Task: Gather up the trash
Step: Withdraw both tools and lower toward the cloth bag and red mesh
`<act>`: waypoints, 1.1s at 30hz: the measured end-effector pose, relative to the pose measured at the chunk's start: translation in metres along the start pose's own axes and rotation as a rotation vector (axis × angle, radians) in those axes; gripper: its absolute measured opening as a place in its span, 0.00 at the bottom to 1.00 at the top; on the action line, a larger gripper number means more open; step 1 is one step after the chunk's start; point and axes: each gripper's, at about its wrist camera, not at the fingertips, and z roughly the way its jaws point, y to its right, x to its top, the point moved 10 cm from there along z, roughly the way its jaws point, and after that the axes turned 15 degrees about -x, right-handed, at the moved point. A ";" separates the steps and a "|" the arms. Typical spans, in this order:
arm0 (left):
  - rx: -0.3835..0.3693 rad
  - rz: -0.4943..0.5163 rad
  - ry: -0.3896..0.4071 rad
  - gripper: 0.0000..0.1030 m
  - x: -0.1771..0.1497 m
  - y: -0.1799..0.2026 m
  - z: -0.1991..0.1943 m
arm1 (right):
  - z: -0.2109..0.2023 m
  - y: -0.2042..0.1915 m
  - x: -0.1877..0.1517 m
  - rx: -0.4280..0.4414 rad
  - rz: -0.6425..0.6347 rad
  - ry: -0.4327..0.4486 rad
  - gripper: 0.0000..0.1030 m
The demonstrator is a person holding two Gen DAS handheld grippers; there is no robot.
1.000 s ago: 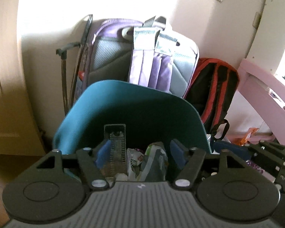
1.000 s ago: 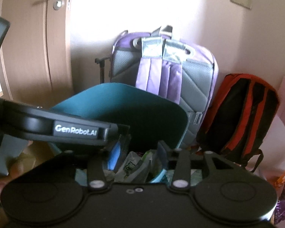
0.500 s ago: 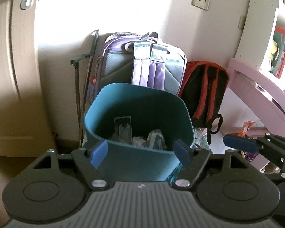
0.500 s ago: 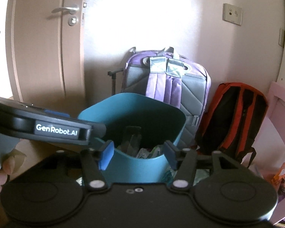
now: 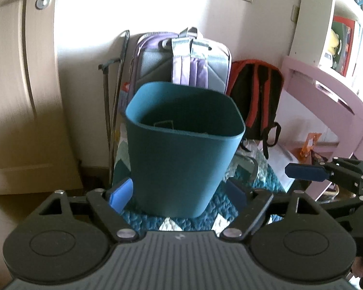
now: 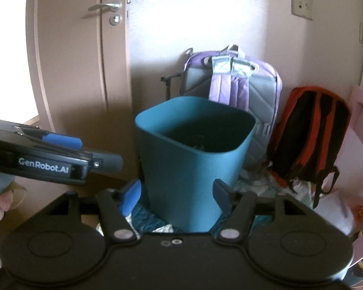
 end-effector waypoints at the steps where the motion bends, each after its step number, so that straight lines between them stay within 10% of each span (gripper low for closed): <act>1: 0.002 0.000 -0.004 0.84 -0.005 -0.002 0.000 | 0.000 -0.001 -0.005 0.010 0.002 -0.002 0.65; 14: -0.005 -0.041 -0.161 0.96 -0.105 -0.057 0.048 | 0.042 -0.031 -0.102 0.129 0.038 -0.127 0.68; 33: 0.027 -0.026 -0.682 0.96 -0.313 -0.185 0.210 | 0.226 -0.094 -0.346 0.131 -0.079 -0.657 0.68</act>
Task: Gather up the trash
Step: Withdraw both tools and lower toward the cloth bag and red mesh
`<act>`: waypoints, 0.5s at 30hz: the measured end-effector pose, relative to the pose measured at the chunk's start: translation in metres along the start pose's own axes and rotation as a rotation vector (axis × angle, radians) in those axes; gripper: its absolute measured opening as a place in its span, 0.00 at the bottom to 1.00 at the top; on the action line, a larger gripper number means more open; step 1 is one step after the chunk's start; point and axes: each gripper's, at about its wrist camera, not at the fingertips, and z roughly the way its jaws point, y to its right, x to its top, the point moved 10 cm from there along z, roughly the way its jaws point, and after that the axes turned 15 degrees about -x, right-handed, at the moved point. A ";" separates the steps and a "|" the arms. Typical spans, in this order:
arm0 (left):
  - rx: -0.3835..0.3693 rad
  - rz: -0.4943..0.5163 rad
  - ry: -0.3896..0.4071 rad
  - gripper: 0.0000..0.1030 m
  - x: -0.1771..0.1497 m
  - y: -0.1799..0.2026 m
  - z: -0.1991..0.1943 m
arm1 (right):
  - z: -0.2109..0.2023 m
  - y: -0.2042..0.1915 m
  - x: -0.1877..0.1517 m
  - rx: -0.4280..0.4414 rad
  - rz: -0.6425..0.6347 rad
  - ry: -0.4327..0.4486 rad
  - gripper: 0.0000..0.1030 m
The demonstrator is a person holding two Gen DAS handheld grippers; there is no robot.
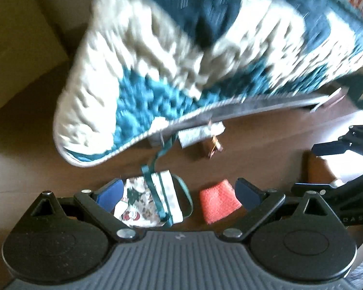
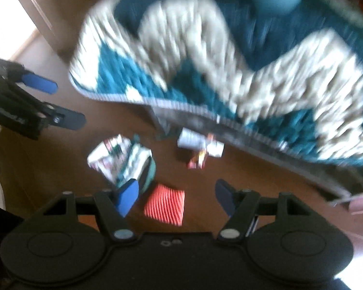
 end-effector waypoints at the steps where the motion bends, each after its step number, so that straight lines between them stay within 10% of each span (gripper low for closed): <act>1: 0.001 -0.002 -0.025 0.96 -0.002 -0.007 0.015 | 0.014 -0.003 -0.004 -0.001 -0.009 -0.024 0.68; 15: 0.043 -0.070 -0.209 0.95 -0.050 -0.073 0.176 | 0.174 -0.043 -0.046 0.017 -0.101 -0.271 0.68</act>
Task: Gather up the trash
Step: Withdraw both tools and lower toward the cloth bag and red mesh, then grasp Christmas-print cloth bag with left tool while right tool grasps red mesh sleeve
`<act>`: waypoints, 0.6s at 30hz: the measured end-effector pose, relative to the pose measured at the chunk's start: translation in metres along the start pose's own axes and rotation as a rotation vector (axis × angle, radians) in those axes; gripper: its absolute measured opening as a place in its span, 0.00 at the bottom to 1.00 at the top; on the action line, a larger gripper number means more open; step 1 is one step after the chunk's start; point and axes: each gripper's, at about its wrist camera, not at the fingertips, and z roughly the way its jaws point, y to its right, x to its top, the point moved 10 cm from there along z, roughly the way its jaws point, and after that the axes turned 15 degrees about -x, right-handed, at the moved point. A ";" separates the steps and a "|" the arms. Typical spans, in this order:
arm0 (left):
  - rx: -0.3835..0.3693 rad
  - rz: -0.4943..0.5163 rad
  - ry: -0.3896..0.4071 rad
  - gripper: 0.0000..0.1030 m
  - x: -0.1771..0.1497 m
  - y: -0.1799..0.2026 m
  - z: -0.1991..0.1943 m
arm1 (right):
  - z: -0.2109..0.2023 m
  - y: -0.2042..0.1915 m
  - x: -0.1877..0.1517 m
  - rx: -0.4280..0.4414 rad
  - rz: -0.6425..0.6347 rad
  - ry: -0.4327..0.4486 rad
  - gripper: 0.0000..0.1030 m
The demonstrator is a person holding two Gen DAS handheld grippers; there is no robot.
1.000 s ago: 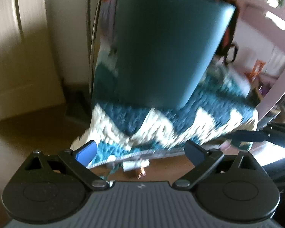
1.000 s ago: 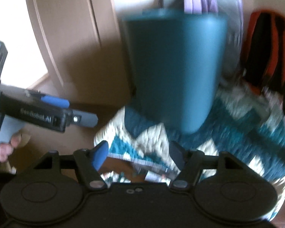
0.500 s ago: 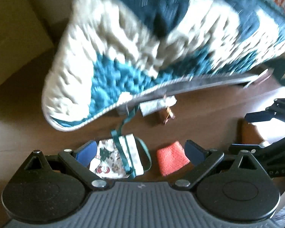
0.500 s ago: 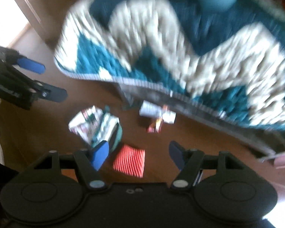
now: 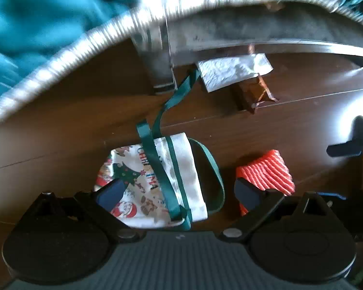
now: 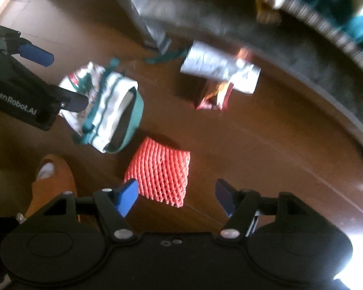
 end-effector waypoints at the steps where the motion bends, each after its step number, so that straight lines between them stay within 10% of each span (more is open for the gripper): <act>1: 0.005 0.000 -0.001 0.95 -0.001 -0.002 0.008 | 0.009 -0.002 0.000 0.002 -0.002 -0.013 0.68; 18: 0.031 -0.137 -0.002 0.66 -0.011 -0.045 0.091 | 0.082 -0.030 0.005 -0.032 -0.047 -0.107 0.67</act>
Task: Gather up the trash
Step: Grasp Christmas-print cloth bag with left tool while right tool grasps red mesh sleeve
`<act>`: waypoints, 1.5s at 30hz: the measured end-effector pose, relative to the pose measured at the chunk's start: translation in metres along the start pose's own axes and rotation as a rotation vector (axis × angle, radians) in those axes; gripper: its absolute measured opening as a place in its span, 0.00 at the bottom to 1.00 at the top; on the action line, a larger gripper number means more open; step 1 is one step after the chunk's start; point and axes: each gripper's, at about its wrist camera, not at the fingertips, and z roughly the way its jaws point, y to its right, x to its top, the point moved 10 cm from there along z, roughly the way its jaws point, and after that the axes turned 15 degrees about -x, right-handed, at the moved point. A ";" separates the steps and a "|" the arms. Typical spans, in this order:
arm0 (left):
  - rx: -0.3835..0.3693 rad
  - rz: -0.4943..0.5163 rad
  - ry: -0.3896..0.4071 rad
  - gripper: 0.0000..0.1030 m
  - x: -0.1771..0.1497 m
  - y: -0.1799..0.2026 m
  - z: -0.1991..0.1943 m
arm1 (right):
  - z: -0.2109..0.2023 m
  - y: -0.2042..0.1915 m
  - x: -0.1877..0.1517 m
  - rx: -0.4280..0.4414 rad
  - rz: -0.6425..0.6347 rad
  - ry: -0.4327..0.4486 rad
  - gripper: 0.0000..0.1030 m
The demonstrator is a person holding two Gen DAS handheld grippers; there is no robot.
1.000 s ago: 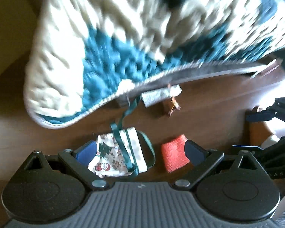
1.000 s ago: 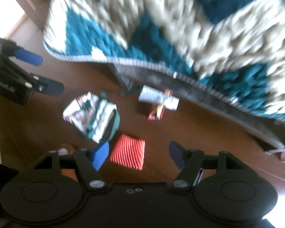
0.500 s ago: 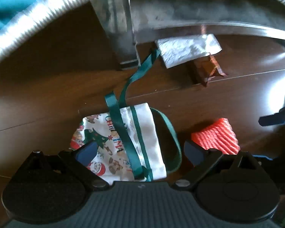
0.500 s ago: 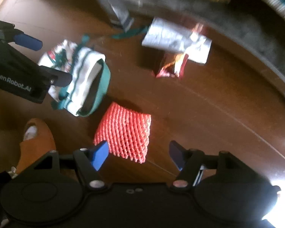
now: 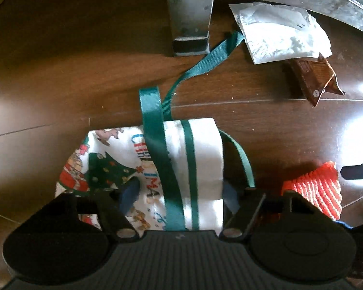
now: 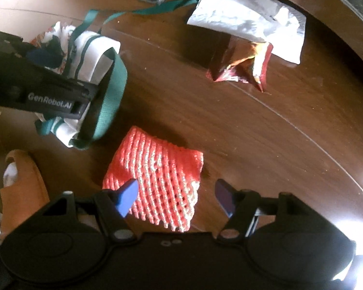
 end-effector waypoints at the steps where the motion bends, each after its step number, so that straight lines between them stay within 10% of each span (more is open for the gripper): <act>1: -0.004 -0.006 0.010 0.65 0.000 0.000 0.000 | 0.002 -0.002 -0.001 -0.006 0.000 -0.002 0.67; 10: -0.027 -0.030 0.057 0.51 -0.008 -0.004 -0.007 | 0.002 -0.025 -0.002 -0.112 -0.050 0.014 0.65; 16: -0.075 -0.017 0.062 0.11 -0.014 0.005 -0.015 | -0.007 -0.044 -0.004 -0.100 -0.142 0.042 0.26; 20: -0.079 -0.007 0.067 0.06 -0.015 0.006 -0.027 | -0.018 -0.046 -0.006 -0.105 -0.148 0.054 0.07; 31: -0.126 -0.038 0.120 0.04 -0.010 0.001 -0.107 | -0.088 -0.015 -0.017 -0.045 -0.022 0.150 0.07; 45: -0.152 0.171 0.205 0.00 -0.013 0.072 -0.263 | -0.249 0.037 -0.035 -0.038 0.123 0.362 0.07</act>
